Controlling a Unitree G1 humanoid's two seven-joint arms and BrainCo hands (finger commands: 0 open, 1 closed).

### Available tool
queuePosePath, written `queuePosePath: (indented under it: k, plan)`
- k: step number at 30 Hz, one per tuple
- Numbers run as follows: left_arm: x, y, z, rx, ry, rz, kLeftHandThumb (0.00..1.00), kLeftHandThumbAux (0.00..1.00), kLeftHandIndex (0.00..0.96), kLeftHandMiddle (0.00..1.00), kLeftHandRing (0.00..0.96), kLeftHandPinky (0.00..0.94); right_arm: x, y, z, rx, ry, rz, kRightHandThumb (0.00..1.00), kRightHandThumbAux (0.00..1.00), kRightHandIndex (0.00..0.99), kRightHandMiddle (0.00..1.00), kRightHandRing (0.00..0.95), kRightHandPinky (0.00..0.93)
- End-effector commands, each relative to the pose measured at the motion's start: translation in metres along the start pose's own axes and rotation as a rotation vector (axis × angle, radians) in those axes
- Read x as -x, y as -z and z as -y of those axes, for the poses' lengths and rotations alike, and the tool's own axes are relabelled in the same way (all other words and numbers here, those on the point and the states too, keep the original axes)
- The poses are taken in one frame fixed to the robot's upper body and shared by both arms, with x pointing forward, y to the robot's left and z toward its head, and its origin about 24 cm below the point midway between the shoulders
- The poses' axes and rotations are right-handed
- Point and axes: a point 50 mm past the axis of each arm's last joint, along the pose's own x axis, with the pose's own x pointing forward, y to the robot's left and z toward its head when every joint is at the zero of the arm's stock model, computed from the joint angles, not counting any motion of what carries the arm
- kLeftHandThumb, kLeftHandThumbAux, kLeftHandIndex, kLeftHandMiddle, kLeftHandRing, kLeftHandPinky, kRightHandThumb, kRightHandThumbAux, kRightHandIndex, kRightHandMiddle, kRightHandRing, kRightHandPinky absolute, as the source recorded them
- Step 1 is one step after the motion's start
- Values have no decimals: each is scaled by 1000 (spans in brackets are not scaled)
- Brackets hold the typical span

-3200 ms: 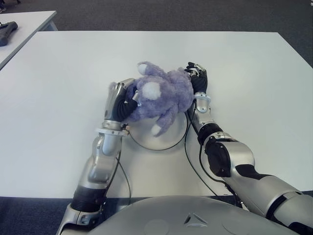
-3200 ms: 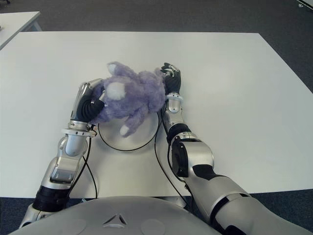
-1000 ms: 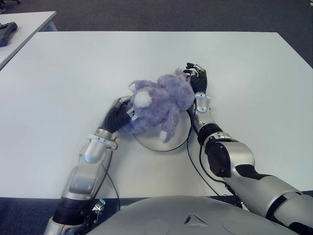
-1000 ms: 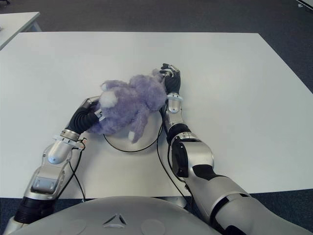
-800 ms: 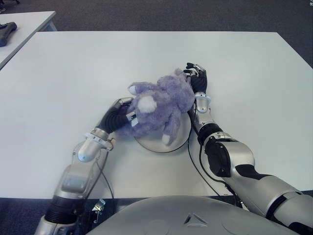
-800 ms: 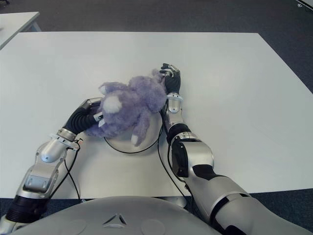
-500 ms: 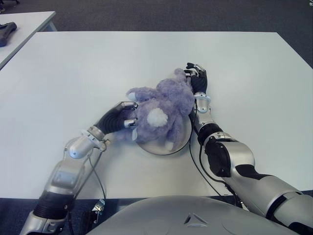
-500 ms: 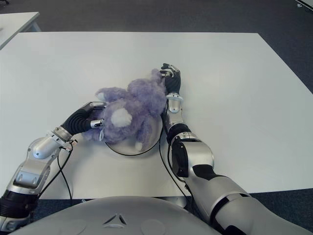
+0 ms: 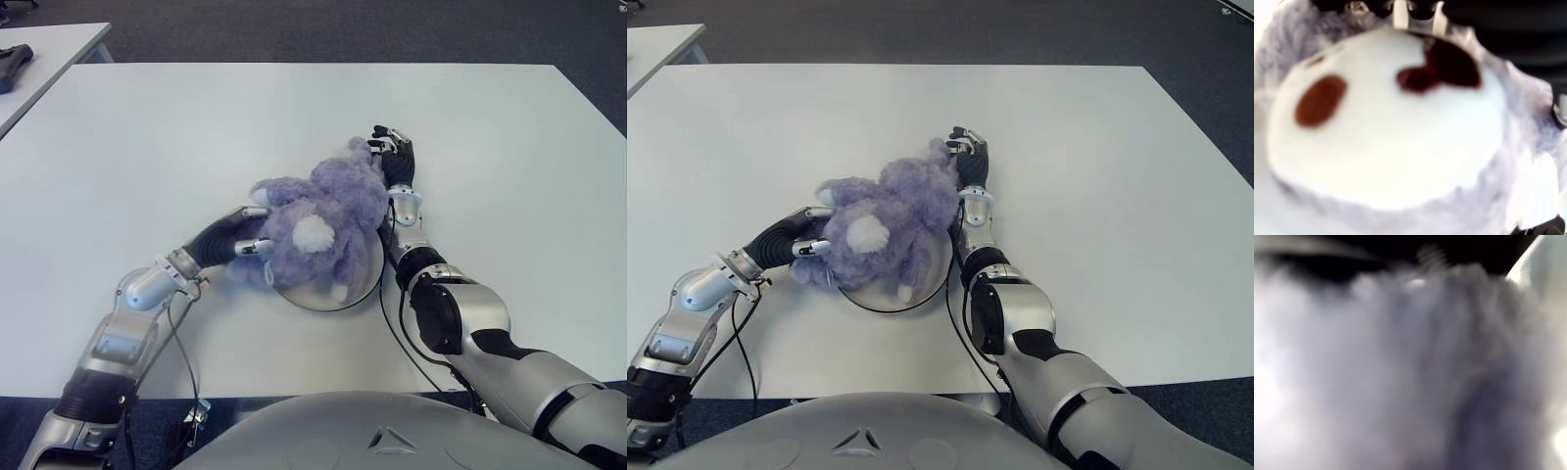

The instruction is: Put the doll into the plate.

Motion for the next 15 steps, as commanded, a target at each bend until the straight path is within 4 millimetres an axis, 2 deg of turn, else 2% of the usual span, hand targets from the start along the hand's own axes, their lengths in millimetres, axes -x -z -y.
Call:
queuePosePath:
  k: [1,15]
  plan:
    - [11,29,33,60,235,-144,17,291,0,0,0,0,80,95,-20,-60,0,-478,1000,693,439,242,376,496]
    - [19,36,28,12,211,-142,0,312,0,0,0,0,80,96,-20,-30,-14,-488,1000,694,438,236,375,494]
